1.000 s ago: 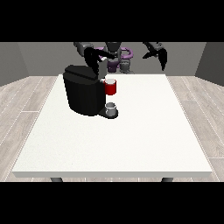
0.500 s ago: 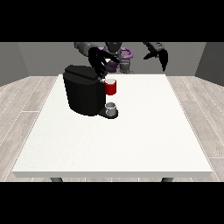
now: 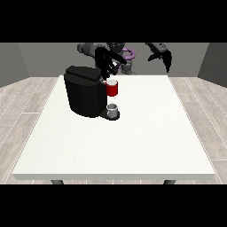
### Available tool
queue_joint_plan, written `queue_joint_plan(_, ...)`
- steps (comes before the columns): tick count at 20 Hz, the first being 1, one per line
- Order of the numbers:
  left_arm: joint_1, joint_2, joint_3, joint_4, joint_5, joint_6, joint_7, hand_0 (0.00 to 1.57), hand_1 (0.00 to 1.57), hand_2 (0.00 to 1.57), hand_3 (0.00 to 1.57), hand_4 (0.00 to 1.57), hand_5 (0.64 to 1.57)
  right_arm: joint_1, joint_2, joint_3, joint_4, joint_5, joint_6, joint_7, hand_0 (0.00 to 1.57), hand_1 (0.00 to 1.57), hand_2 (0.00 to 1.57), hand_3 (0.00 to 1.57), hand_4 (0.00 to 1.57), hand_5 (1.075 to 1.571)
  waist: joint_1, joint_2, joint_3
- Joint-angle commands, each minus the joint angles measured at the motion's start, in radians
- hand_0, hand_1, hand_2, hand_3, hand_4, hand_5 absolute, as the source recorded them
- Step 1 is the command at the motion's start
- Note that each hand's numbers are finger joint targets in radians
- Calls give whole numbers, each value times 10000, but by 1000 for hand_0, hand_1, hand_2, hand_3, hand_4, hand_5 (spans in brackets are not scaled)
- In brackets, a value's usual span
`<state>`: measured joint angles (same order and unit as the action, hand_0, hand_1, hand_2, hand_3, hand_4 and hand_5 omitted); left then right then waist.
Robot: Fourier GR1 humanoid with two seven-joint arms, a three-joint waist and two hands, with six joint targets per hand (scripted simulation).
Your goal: Insert the coffee pod into the coffee machine and close the lid
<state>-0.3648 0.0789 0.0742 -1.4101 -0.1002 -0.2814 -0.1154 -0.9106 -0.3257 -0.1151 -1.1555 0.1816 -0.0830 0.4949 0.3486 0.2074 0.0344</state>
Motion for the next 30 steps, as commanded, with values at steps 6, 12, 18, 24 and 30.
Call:
queue_joint_plan(6, -903, 253, 122, 223, 168, -306, -325, 0, 0, 0, 0, 362, 1571, -1958, 464, 891, -902, 162, 362, -1414, 0, 0, 0, 0, 0, 1571, 1343, 998, -354)
queue_joint_plan(12, -1579, 485, 397, 73, 625, -605, 75, 0, 0, 0, 0, 278, 1571, -3037, 401, 575, 307, 227, 328, -2161, 0, 0, 0, 0, 0, 1571, 1407, 1581, -349)
queue_joint_plan(18, -1323, 346, 190, -621, 850, -724, 806, 0, 0, 0, 0, 318, 1571, -2705, 1004, 437, 1430, 157, 4, -3106, 0, 0, 0, 0, 53, 1571, 1589, 1367, -343)
queue_joint_plan(24, -929, -50, -503, -898, 76, -295, 27, 0, 0, 0, 0, 248, 1571, -3464, 739, 57, 2066, -101, 365, -3892, 0, 0, 0, 0, 0, 1571, 1360, 1769, -345)
queue_joint_plan(30, -133, -55, -98, -185, 185, -82, -109, 0, 0, 0, 0, 266, 1571, -2820, 2270, 852, 1540, -142, 322, -4642, 0, 0, 0, 0, 172, 1571, 352, 701, -348)
